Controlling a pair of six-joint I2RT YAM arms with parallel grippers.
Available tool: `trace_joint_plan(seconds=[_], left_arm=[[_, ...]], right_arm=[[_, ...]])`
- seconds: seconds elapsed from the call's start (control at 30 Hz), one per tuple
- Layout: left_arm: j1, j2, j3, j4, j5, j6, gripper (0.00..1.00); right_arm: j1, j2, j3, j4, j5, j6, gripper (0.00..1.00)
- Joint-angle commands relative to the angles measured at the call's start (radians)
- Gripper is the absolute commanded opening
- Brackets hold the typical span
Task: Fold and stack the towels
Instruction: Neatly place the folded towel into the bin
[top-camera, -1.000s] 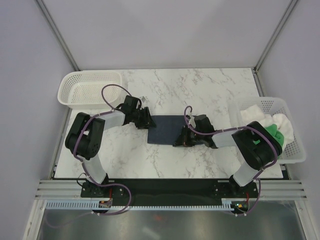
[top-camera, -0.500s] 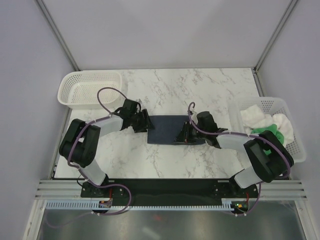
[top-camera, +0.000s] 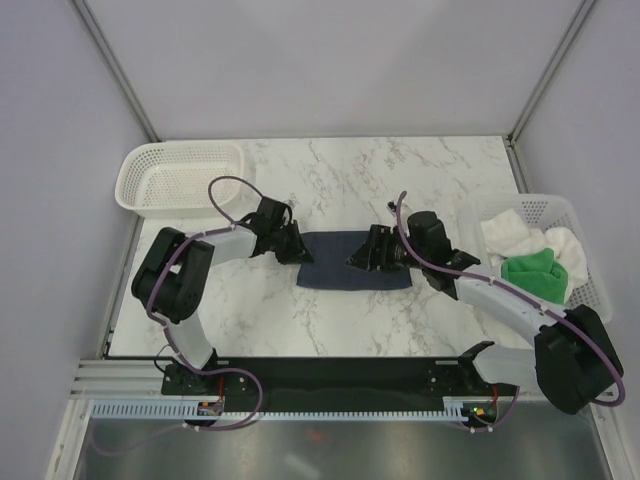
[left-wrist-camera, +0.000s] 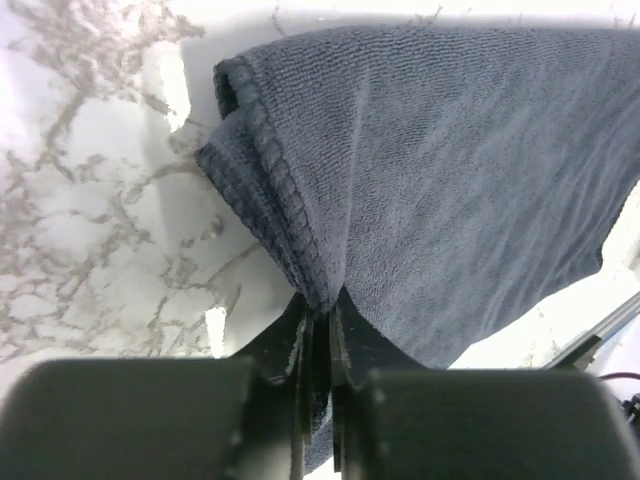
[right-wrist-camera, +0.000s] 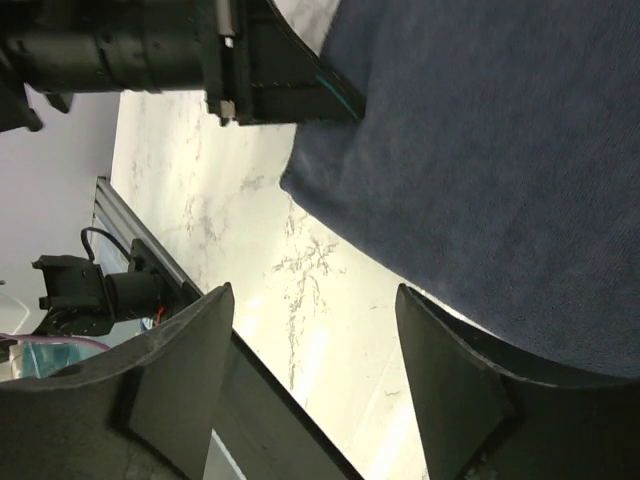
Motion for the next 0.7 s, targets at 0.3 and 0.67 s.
trace_joint_plan(seconds=[0.3, 0.67], left_arm=[[-0.006, 0.136, 0.437, -0.373, -0.151, 0.092, 0.02], [0.055, 0.32, 0.928, -0.742, -0.357, 0.232, 0.02]], right_arm=[[0.0, -0.166, 0.154, -0.177, 0.16, -0.011, 0.79], [-0.003, -0.14, 0.215, -0.22, 0.185, -0.069, 0.79]])
